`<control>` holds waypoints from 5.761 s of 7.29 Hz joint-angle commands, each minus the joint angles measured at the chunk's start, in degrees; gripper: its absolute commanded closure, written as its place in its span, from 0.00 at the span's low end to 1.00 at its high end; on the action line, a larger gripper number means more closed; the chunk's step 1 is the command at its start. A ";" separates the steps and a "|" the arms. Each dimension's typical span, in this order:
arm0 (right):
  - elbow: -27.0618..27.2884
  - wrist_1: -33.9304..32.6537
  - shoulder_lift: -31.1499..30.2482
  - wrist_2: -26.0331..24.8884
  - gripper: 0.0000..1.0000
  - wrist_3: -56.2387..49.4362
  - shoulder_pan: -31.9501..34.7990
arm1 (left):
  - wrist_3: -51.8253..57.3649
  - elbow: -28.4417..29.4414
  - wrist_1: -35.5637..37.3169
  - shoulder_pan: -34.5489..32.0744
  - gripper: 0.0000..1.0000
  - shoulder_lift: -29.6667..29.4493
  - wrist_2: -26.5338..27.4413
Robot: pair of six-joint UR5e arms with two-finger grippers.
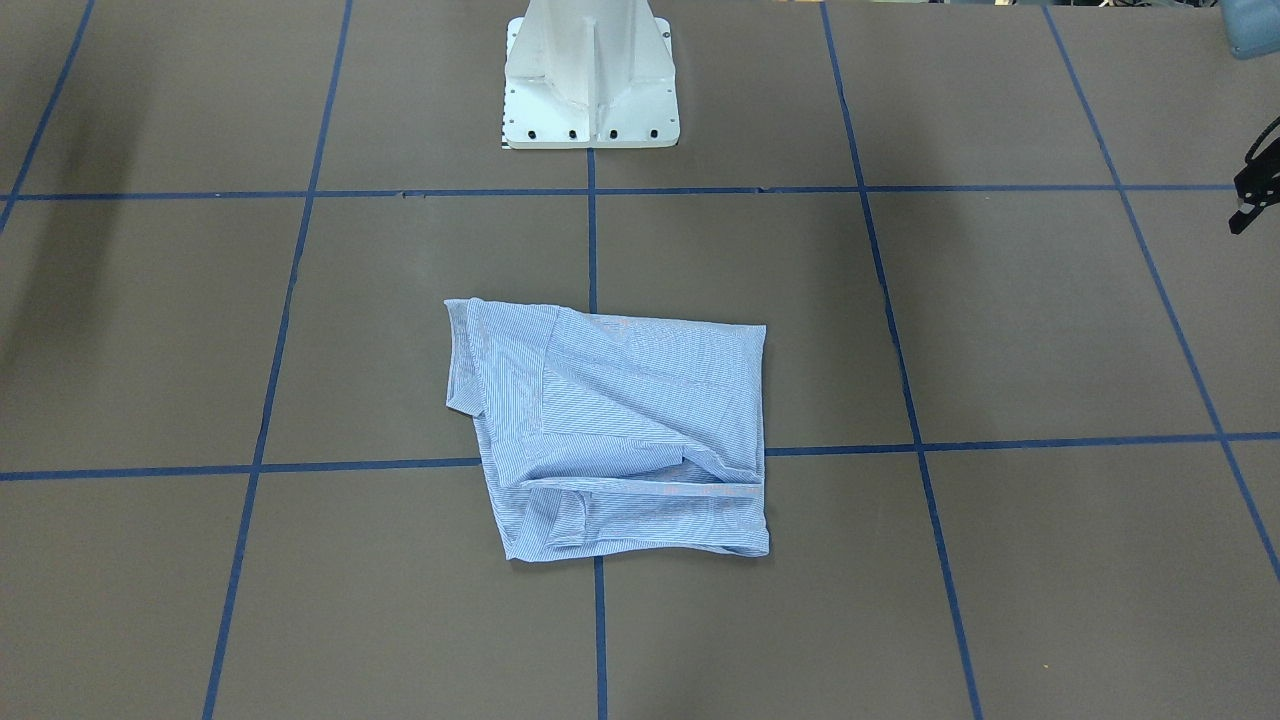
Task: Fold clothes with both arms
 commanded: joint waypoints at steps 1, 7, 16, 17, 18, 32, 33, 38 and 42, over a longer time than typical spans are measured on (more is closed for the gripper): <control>-0.03 0.01 -0.05 0.04 0.00 -0.01 0.04 | 5.27 0.98 7.14 -0.96 0.00 2.27 -1.02; -0.03 0.01 0.13 0.13 0.00 0.34 0.04 | 14.80 2.30 17.40 -8.70 0.00 1.22 -0.67; -0.39 -0.08 0.22 0.48 0.00 0.34 0.04 | 14.89 2.13 14.41 -8.70 0.00 1.13 -0.40; -0.39 -0.08 0.22 0.48 0.00 0.25 0.04 | 14.89 2.13 14.41 -8.70 0.00 1.22 -0.40; -0.39 0.01 0.31 0.40 0.00 0.16 0.04 | 14.98 2.13 14.41 -8.70 0.00 1.30 -0.40; 0.05 0.01 1.01 0.48 0.00 0.78 0.04 | 14.71 3.80 14.50 -8.70 0.00 2.01 -0.40; 0.05 0.01 1.01 0.48 0.00 0.78 0.04 | 14.71 3.80 14.50 -8.70 0.00 2.01 -0.40; -0.12 -0.08 0.92 0.75 0.00 0.78 0.04 | 14.71 3.71 14.50 -8.70 0.00 2.01 -0.40; -0.04 -0.08 0.92 0.75 0.00 0.69 0.04 | 14.72 3.80 14.50 -8.70 0.00 2.01 -0.40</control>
